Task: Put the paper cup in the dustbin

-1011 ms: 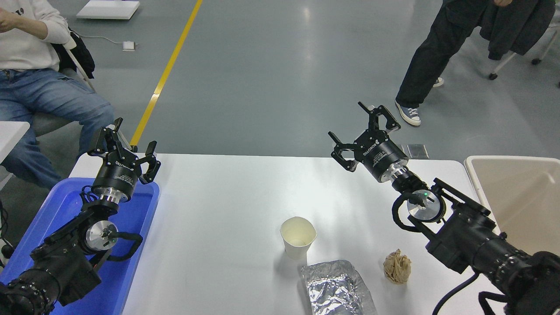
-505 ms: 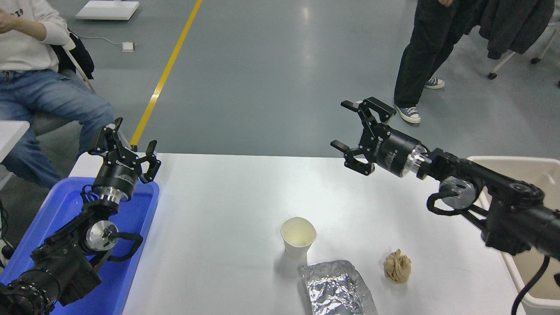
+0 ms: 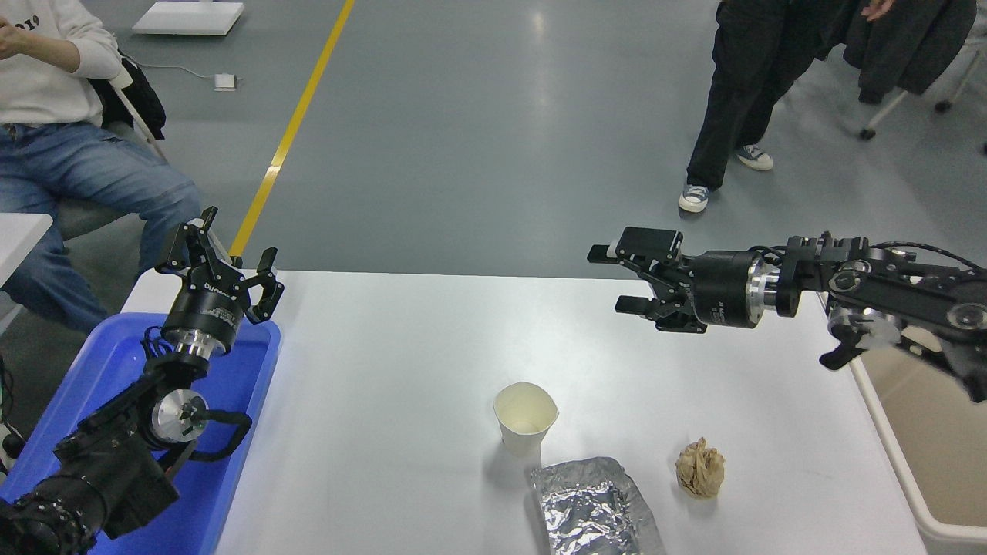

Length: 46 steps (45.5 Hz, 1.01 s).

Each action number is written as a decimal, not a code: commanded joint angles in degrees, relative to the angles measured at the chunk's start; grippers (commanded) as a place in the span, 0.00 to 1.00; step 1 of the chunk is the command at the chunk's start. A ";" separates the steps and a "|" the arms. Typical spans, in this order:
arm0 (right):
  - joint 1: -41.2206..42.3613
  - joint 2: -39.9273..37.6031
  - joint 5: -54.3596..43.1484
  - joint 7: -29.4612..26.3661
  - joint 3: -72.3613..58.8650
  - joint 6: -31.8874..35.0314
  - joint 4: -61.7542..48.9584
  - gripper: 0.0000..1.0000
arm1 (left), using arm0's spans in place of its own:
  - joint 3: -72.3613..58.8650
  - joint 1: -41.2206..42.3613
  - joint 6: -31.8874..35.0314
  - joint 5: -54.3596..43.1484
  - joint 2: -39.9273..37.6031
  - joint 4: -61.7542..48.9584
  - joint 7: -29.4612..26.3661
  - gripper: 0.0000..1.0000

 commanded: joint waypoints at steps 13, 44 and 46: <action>2.26 17.73 -4.12 0.11 -12.91 -4.78 -12.87 1.00 | 0.01 0.00 -0.07 0.07 0.00 -0.01 0.00 1.00; -7.23 18.62 -8.08 1.42 -12.73 -8.91 -14.72 1.00 | 0.01 0.00 -0.07 -0.02 0.00 -0.01 0.00 1.00; -7.59 18.62 -8.08 1.69 -12.65 -8.91 -14.72 1.00 | 0.01 0.00 -0.07 -0.02 0.00 -0.01 0.00 1.00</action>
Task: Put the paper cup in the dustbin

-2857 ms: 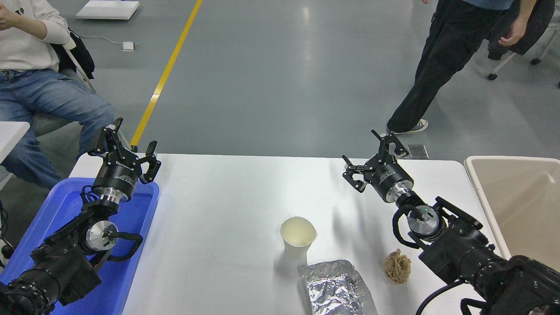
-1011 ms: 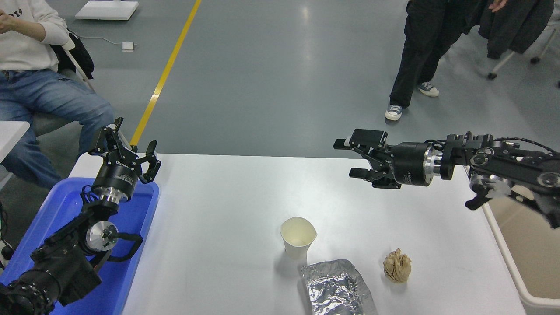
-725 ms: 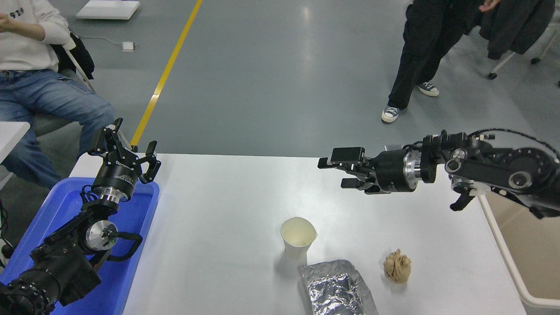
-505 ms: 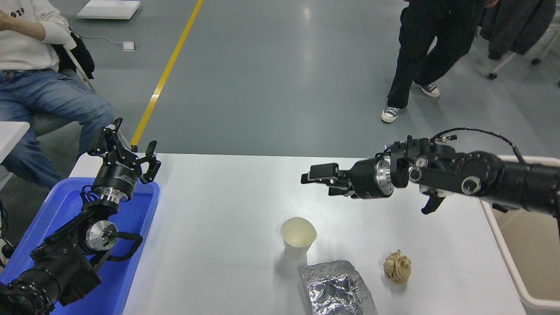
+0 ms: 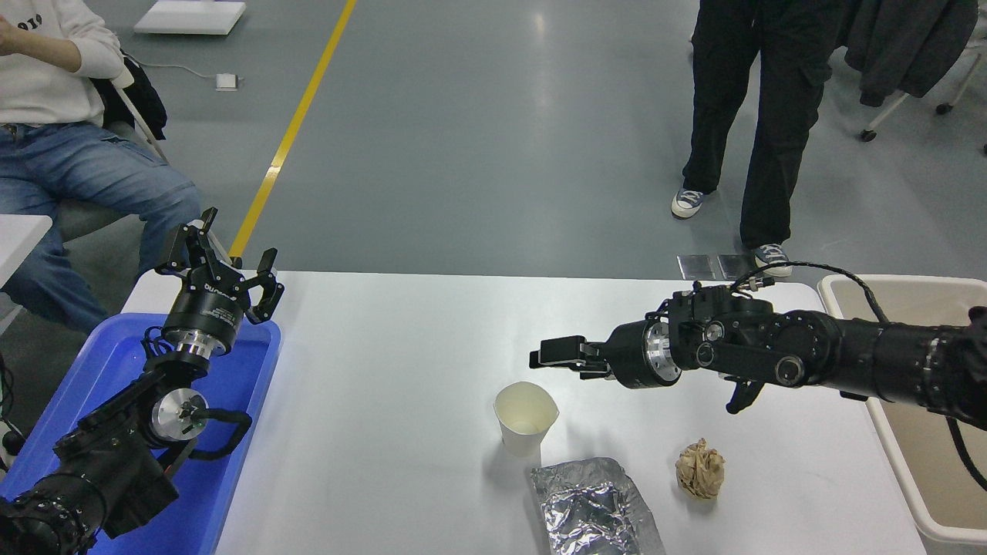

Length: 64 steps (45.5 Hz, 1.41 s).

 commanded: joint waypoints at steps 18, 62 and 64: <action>-6.57 0.63 -0.85 2.77 0.66 -3.33 -0.14 1.00 | 0.00 0.00 0.00 -0.04 0.00 0.00 0.00 1.00; -10.53 2.30 -3.85 5.32 3.48 -9.05 -0.58 0.55 | 0.00 0.00 0.00 -0.04 0.00 0.00 0.00 1.00; -10.27 2.30 -3.67 5.41 3.65 -8.96 -0.49 0.51 | 0.00 0.00 0.00 -0.04 0.00 0.00 0.00 1.00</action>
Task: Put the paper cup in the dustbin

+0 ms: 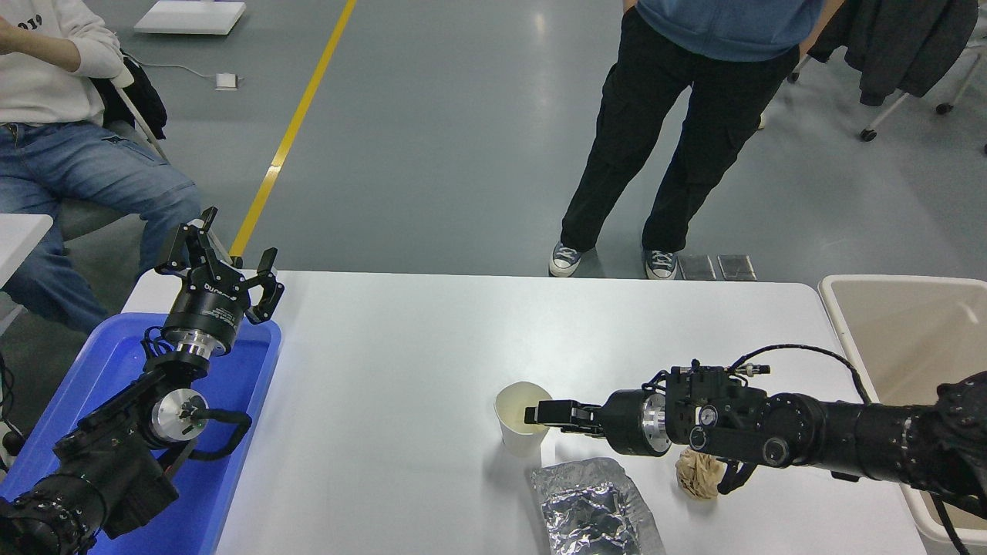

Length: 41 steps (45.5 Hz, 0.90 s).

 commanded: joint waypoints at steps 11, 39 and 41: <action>1.03 0.38 0.37 0.37 0.68 -0.07 0.33 0.12 | 0.01 0.00 0.00 0.07 0.00 0.00 0.00 1.00; 6.82 -3.21 1.07 4.94 0.16 0.02 6.65 0.00 | 0.01 0.00 0.00 0.07 0.00 0.00 0.00 1.00; 8.32 -4.88 1.25 4.94 0.07 0.10 8.15 0.00 | 0.01 0.00 0.00 -0.02 0.00 0.00 0.00 1.00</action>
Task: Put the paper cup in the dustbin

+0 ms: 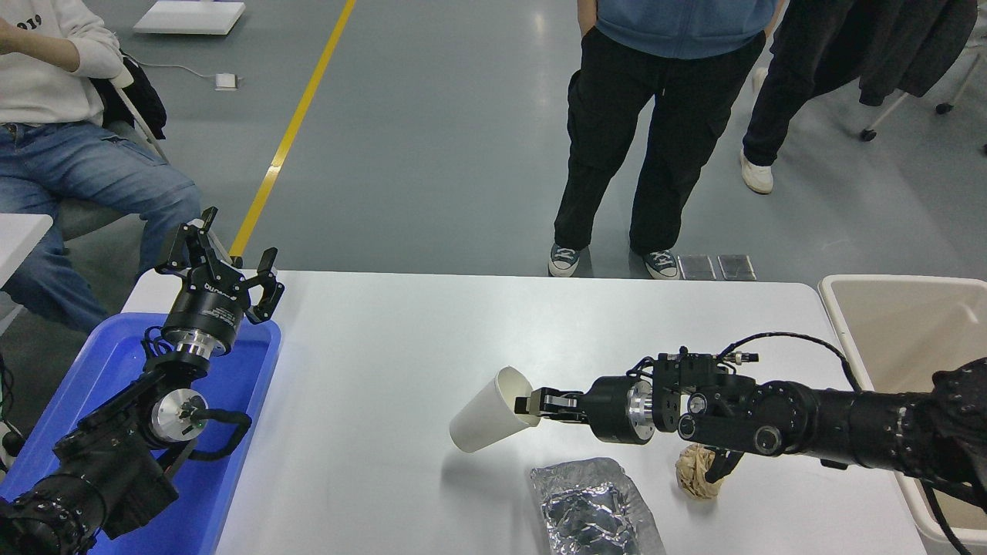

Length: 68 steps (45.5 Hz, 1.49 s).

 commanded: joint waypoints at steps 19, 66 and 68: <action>29.12 -27.27 3.28 0.56 -8.30 5.09 24.42 0.00 | 0.01 0.00 0.00 0.04 0.00 0.00 0.00 1.00; 10.26 -59.62 26.73 3.80 -6.02 19.95 -2.64 0.00 | -0.08 0.00 0.00 -0.05 0.17 0.00 0.00 1.00; 5.43 -59.62 30.59 5.13 -5.58 20.48 -4.66 0.00 | -0.08 0.00 0.00 -0.05 0.18 0.00 0.00 1.00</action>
